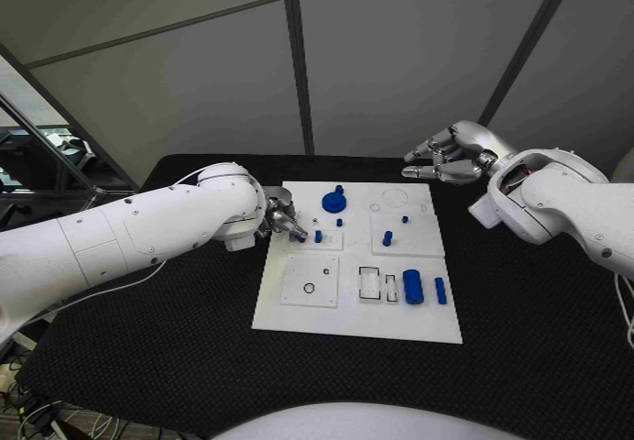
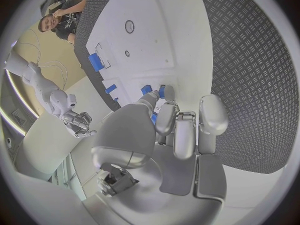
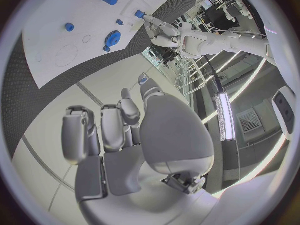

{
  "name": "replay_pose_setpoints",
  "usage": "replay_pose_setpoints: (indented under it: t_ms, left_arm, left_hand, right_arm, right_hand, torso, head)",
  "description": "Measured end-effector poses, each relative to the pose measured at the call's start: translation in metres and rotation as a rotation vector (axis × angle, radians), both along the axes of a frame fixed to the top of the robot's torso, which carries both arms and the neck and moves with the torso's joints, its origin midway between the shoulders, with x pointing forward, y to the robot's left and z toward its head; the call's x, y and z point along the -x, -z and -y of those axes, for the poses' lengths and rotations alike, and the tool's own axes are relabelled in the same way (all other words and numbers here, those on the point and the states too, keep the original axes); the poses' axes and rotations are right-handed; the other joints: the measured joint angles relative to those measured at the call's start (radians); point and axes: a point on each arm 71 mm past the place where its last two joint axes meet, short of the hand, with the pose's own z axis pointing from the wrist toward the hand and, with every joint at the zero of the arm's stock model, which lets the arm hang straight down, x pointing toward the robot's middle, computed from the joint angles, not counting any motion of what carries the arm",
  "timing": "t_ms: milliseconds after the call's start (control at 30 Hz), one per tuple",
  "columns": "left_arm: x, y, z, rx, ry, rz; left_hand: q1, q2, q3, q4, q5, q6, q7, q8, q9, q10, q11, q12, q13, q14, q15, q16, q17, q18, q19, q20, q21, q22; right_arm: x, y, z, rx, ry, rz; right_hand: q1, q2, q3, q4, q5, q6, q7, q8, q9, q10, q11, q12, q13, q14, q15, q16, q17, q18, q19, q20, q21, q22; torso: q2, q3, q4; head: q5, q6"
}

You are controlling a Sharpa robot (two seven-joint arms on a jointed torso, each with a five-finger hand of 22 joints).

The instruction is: Assemble the parts on the task board

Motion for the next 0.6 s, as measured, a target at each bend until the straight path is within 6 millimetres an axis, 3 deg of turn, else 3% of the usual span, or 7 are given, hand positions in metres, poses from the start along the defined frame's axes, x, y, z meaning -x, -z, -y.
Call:
replay_pose_setpoints:
  t_ms: [600]
  left_arm:
    - [-0.0059, 0.0029, 0.0070, -0.009, 0.018, -0.027]
  left_hand:
    - [-0.006, 0.001, 0.011, -0.011, 0.001, -0.002, -0.002, 0.009, 0.005, 0.004, -0.004, -0.001, -0.001, 0.001, 0.002, 0.004, 0.000, 0.000, 0.000, 0.000, 0.000, 0.000]
  right_arm:
    - [-0.0004, 0.0002, -0.0006, 0.000, -0.001, 0.000]
  right_hand:
    - [0.000, 0.000, 0.000, 0.000, 0.000, 0.000, 0.000, 0.000, 0.000, 0.000, 0.000, 0.000, 0.000, 0.000, 0.000, 0.000, 0.000, 0.000, 0.000, 0.000, 0.000, 0.000]
  torso:
    - [0.000, 0.0000, -0.0001]
  head:
    - [0.000, -0.003]
